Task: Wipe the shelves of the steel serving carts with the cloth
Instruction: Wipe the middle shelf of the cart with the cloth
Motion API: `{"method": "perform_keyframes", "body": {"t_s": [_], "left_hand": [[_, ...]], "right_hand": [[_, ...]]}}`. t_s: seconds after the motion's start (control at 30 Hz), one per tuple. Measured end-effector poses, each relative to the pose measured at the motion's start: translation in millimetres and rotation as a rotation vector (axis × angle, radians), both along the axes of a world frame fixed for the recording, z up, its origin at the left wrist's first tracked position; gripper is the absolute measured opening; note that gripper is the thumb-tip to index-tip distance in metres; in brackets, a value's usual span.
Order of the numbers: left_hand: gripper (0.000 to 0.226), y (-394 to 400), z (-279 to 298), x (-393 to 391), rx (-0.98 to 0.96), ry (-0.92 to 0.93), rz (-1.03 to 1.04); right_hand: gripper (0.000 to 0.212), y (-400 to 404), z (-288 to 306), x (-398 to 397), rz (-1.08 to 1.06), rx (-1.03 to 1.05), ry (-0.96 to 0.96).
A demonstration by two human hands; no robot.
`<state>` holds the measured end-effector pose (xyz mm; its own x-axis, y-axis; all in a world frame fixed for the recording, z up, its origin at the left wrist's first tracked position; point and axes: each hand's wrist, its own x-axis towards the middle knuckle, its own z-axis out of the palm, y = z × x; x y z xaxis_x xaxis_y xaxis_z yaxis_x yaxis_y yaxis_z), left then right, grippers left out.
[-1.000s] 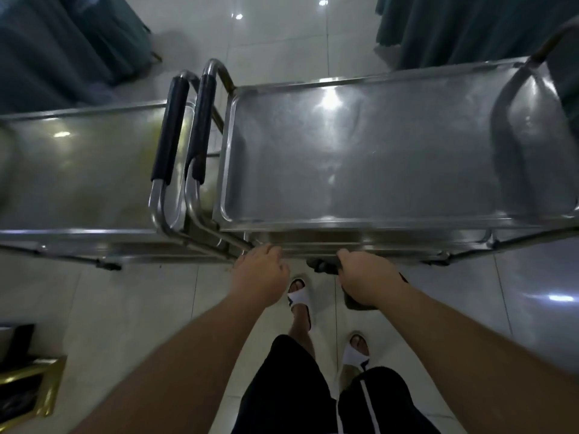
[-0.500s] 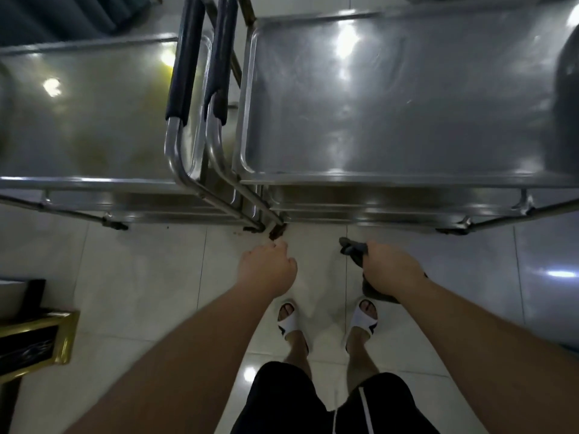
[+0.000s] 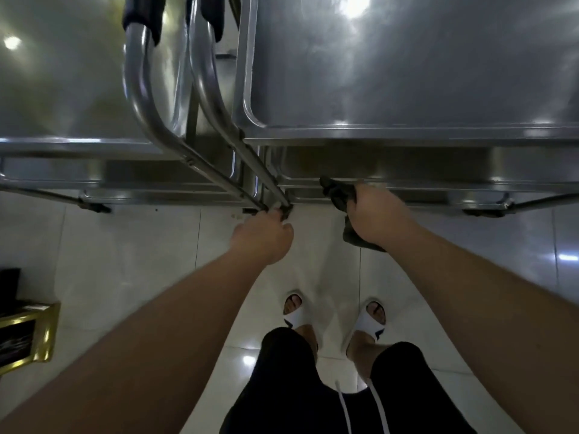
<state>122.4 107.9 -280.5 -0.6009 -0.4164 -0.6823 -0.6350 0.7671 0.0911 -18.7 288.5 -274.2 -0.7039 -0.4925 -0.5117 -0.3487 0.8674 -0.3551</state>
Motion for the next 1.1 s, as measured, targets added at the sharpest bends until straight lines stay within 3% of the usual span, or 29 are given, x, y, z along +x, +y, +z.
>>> {"method": "perform_keyframes", "body": {"t_s": [0.27, 0.37, 0.57, 0.77, 0.87, 0.93, 1.1], "left_hand": [[0.049, -36, -82, -22, -0.104, 0.179, 0.13], [0.055, -55, -115, -33, -0.094, 0.203, 0.306], [0.046, -74, -154, -58, 0.02, 0.744, 0.669], [0.02, -75, -187, -73, 0.111, 1.178, 0.774], [0.022, -79, -200, -79, 0.157, 1.301, 0.749], [0.031, -82, -207, -82, 0.176, 1.333, 0.756], [0.025, -78, -220, -92, 0.341, 1.423, 0.832]], "right_hand": [[0.033, -37, -63, -58, -0.021, -0.179, 0.139], [0.033, -58, -88, -74, -0.016, -0.249, 0.277], [0.029, -112, -132, -93, -0.096, -0.408, 0.473], [0.022, -160, -194, -78, 0.123, -0.59, 0.38], [0.042, -174, -227, -62, 0.453, -0.463, 0.091], [0.051, -175, -244, -55, 0.587, -0.325, 0.133], [0.06, -133, -265, -67, 0.571, -0.223, 0.328]]}}
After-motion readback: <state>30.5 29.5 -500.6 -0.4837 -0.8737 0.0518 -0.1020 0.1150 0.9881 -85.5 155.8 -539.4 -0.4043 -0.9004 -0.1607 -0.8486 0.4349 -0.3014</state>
